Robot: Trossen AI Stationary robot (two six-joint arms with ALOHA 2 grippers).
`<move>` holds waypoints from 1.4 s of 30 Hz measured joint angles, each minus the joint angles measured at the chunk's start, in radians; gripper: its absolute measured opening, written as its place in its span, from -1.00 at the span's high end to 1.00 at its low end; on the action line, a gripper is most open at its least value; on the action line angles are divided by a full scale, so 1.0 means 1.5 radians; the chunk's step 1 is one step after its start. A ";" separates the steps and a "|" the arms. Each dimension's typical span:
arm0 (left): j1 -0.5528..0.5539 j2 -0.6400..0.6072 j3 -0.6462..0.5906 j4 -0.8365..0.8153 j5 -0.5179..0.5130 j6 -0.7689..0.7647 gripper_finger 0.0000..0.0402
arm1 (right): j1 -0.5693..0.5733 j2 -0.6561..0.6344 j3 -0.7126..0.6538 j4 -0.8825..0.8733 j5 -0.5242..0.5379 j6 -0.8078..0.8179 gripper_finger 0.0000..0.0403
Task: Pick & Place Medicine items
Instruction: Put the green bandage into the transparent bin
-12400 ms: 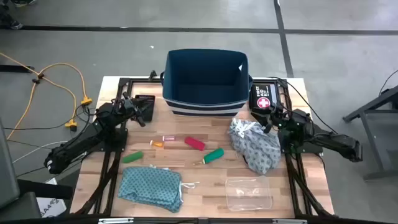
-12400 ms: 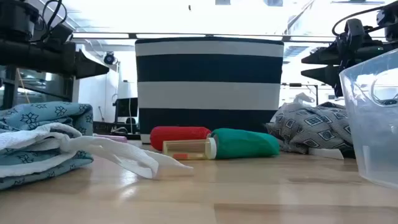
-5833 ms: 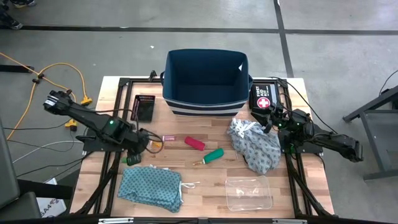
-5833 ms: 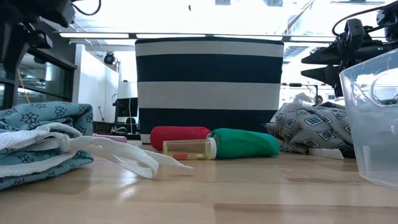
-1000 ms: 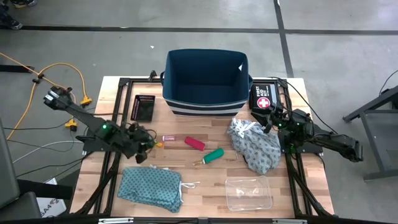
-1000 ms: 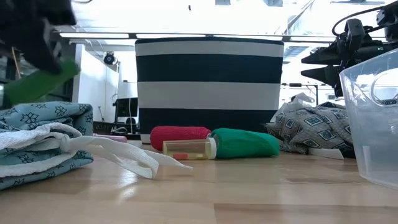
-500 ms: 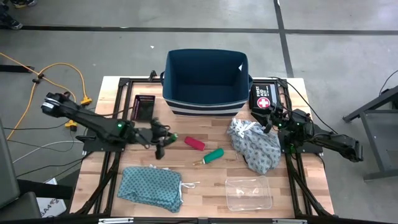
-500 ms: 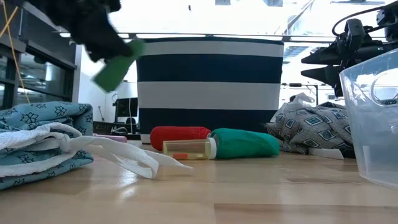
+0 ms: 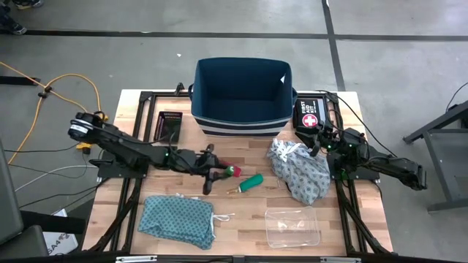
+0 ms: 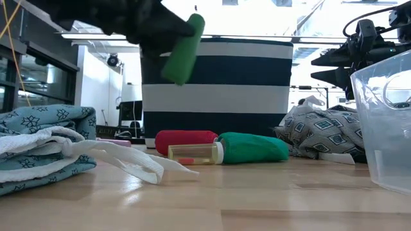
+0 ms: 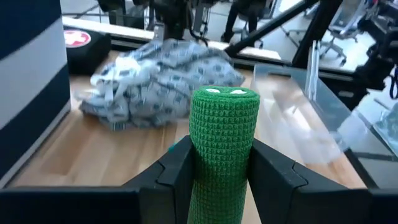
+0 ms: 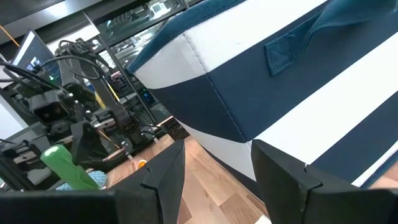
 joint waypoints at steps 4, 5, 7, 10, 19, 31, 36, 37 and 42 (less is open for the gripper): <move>-0.003 0.039 0.045 0.000 -0.007 0.009 0.38 | 0.000 0.000 0.000 0.000 0.000 0.000 0.14; -0.006 0.051 0.060 0.000 -0.007 0.018 0.38 | 0.000 0.000 0.000 0.000 0.000 0.000 0.14; -0.013 0.074 0.092 -0.004 -0.007 0.037 0.38 | 0.000 0.000 0.000 0.000 0.000 0.000 0.14; -0.022 0.109 0.137 -0.002 -0.003 0.055 0.38 | 0.000 0.000 0.000 0.000 0.000 0.000 0.14; -0.043 0.191 0.217 -0.003 0.003 0.052 0.38 | 0.000 0.000 0.000 0.000 0.000 0.000 0.14; -0.044 0.192 0.217 0.002 0.024 0.034 0.38 | 0.000 0.000 0.000 0.003 0.000 0.000 0.14; -0.044 0.191 0.217 0.003 0.034 0.034 0.38 | 0.000 0.000 0.000 0.004 0.000 0.000 0.14; -0.044 0.191 0.217 0.003 0.034 0.034 0.38 | 0.000 0.000 0.000 0.004 0.000 0.000 0.14; -0.050 0.191 0.217 0.003 0.036 0.034 0.38 | 0.000 0.000 0.000 0.004 0.000 0.000 0.14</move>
